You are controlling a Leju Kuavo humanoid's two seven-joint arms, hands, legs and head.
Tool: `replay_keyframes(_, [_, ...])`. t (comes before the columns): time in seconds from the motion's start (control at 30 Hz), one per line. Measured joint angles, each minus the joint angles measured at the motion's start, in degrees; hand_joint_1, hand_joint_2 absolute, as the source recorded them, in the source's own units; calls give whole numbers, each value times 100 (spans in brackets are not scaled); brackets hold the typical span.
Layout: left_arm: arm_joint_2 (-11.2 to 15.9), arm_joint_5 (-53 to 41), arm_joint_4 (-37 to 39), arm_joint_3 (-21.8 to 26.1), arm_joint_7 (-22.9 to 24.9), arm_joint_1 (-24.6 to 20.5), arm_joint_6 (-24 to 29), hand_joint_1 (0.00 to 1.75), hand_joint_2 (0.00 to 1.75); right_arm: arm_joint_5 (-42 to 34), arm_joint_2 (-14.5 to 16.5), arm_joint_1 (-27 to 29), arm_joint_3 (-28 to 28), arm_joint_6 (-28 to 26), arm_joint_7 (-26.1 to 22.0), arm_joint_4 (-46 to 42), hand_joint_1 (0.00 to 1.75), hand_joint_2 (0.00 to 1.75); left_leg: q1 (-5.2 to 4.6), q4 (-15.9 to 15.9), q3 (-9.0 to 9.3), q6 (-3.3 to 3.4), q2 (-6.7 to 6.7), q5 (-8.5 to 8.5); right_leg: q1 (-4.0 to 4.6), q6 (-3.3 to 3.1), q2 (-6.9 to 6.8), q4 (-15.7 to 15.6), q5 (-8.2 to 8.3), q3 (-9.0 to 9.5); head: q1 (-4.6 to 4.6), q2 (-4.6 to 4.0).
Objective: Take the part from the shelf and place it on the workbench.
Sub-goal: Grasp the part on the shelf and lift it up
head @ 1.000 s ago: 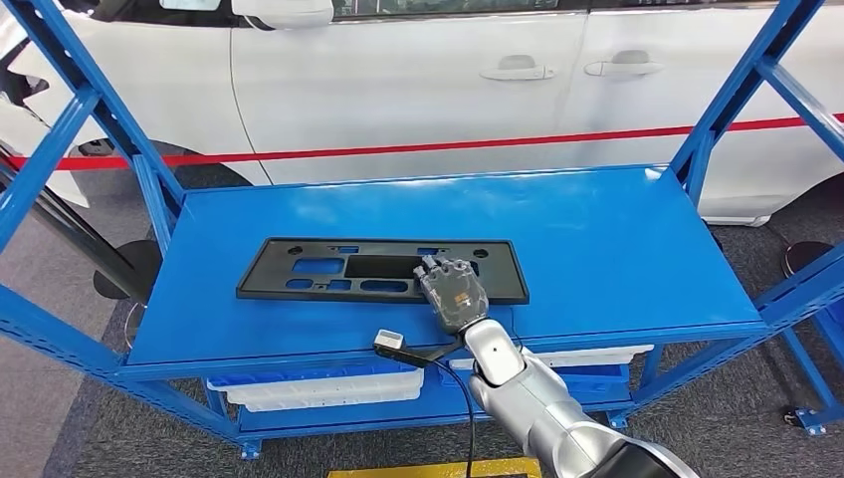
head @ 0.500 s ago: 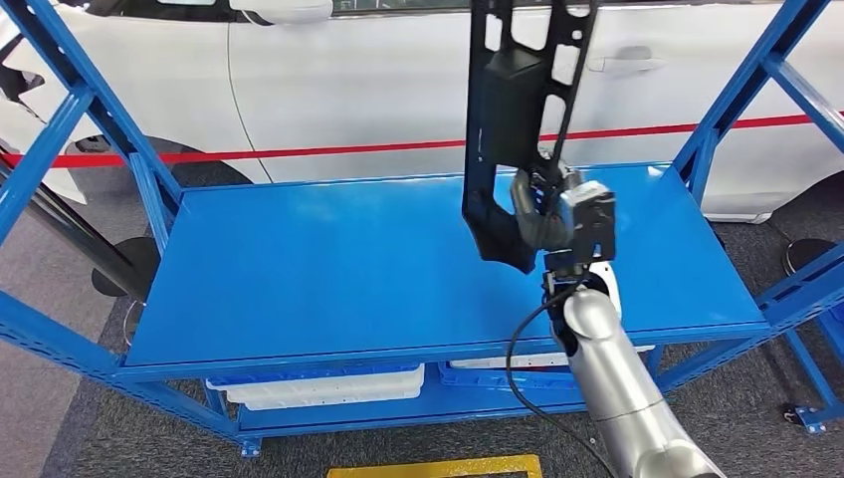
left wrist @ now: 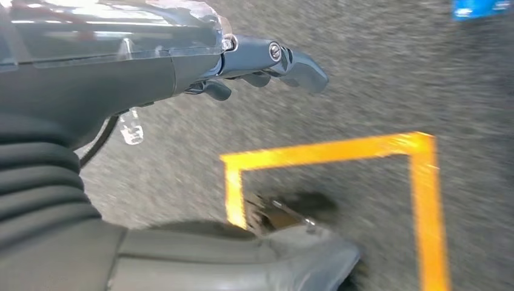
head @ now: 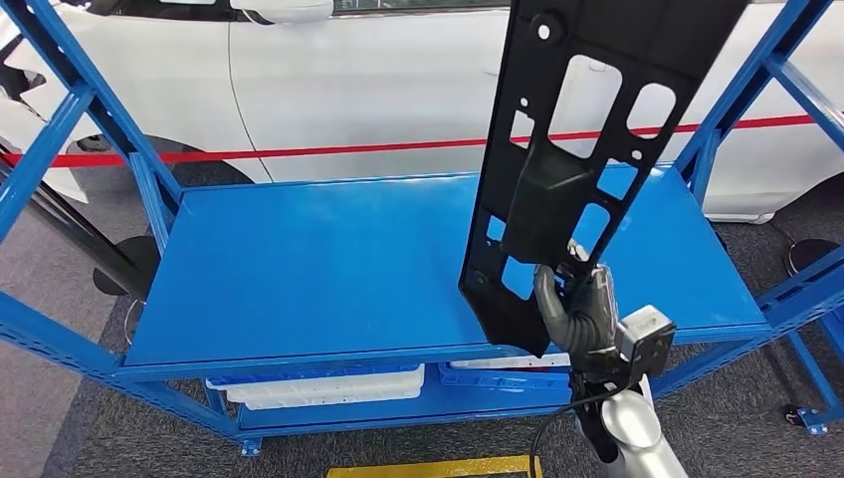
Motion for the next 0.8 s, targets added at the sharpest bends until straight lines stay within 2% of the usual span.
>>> replay_keyframes(0.07, [-24, 106, 0, 76, -280, -3, -141, 0, 175, 213, 15, 314, 54, 17, -151, -228, 175, 175, 0, 0, -2, 0, -2, -1, 0, -1, -3, 1, -1, 0, -1, 0])
replay_keyframes(0.17, [-50, 160, 0, 180, -462, -40, -189, 0, 175, 458, 49, 702, 232, 64, -296, -475, 175, 175, 1, -1, -1, -1, 3, -3, -1, -4, 8, 2, -3, -1, -1, 0])
replay_keyframes(0.3, [-59, 74, 0, 215, -374, -95, -38, 0, 175, 376, 102, 923, 487, 239, -426, -647, 175, 175, 1, -1, 0, 1, 3, -4, -1, -4, 7, 1, -4, 0, -2, 0])
replay_keyframes(0.8, [-35, -1, 0, 314, 139, -101, 193, 0, 175, -190, 372, 874, 722, 603, -457, -693, 175, 175, 0, -1, 1, 1, 3, -3, -1, -5, 7, 2, -4, 2, -1, 0])
